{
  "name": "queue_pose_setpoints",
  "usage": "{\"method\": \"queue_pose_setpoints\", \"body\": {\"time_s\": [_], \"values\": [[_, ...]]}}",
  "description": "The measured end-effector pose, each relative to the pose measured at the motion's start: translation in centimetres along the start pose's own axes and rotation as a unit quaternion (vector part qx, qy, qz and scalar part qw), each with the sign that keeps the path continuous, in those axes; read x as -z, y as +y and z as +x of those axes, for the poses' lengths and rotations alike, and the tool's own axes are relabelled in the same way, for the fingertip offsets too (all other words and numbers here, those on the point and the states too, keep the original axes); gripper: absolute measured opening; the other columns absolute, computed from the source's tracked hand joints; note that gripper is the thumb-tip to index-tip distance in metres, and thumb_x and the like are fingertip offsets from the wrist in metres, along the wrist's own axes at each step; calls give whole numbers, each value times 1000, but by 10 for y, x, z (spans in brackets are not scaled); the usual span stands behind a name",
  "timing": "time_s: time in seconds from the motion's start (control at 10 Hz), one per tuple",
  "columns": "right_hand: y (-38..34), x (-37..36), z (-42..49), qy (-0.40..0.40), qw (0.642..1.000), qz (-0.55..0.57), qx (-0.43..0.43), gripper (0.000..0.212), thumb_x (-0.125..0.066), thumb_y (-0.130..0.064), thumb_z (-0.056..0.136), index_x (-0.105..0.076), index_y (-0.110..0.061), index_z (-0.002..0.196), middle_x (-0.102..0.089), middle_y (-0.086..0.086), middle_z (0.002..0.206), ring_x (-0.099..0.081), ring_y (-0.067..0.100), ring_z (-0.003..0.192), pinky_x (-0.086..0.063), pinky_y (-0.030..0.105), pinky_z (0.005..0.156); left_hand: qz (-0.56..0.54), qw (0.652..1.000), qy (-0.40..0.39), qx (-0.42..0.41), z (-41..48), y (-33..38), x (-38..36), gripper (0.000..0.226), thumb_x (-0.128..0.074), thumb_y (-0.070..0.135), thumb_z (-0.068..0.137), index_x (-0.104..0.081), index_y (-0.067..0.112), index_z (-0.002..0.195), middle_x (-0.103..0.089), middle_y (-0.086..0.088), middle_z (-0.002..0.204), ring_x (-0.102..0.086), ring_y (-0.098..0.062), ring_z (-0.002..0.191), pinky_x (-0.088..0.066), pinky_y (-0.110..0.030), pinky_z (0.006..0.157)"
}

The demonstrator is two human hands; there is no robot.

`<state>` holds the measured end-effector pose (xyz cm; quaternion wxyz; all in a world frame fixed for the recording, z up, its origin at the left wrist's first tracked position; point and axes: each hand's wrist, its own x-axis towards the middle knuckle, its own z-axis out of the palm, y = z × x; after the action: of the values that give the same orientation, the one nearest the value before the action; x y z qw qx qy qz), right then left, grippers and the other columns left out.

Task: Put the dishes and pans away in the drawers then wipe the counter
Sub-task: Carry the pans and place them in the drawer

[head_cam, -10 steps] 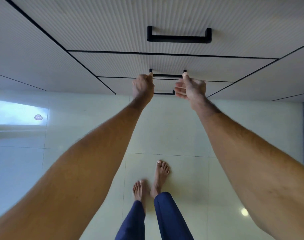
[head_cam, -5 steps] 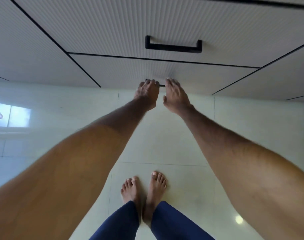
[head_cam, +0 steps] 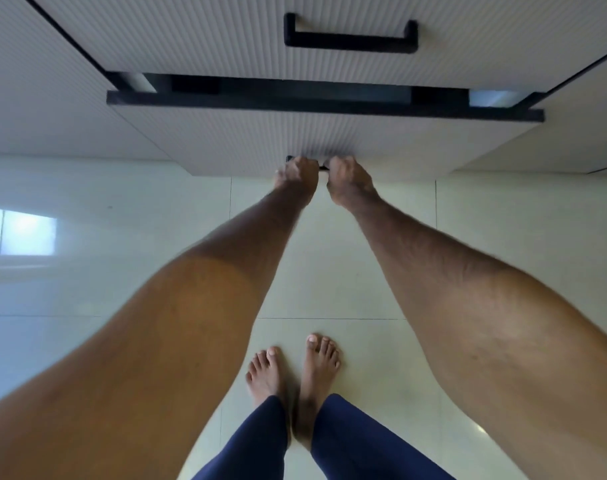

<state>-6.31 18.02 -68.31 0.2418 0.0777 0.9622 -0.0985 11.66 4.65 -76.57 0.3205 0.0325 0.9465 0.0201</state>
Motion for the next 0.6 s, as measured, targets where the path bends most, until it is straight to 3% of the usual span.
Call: {"method": "queue_pose_setpoints", "body": {"time_s": [0.1,0.2,0.3,0.4,0.5,0.6], "values": [[6,-9,-24,-7,1000,-12,3,29,-46,-10,107,-59,-11,133,-58,13,138,-58,29,128,-49,37,101,57,998,-2,38,-59,-7,-184,48,-44,30,84,-37,26,131,-50,-1,129,-41,-24,112,-36,-38,92],[16,-38,-70,-12,1000,-23,-4,26,-47,-17,109,-61,-11,129,-61,12,134,-61,28,124,-49,36,100,59,998,1,-2,-46,-34,-256,39,-47,29,88,-42,27,127,-51,1,122,-46,-23,110,-41,-37,91],[22,-58,-107,-34,999,-27,3,26,-43,-18,110,-63,-11,125,-64,12,129,-63,29,119,-50,37,94,74,997,-15,-29,-58,-59,-242,35,-47,27,92,-34,26,124,-55,-2,123,-49,-24,112,-42,-37,91],[29,-83,-159,-63,997,-38,7,26,-44,-14,109,-64,-11,125,-66,12,127,-64,31,116,-51,38,91,103,990,27,-97,-66,-42,-144,47,-57,34,88,-41,20,130,-58,-6,122,-57,-28,109,-47,-38,90],[30,-99,-188,-73,997,-26,-11,29,-45,-10,108,-66,-14,127,-65,11,127,-64,31,116,-50,37,92,89,985,50,-139,-60,-28,-34,40,-56,35,96,-56,16,132,-63,-12,123,-63,-35,110,-51,-42,93],[31,-122,-228,-91,995,-30,-20,36,-49,-7,106,-63,-21,136,-63,10,130,-63,29,117,-51,36,95,42,990,-15,-135,-84,-12,19,30,-46,15,106,-60,16,132,-66,-12,124,-67,-34,112,-52,-42,94]]}}
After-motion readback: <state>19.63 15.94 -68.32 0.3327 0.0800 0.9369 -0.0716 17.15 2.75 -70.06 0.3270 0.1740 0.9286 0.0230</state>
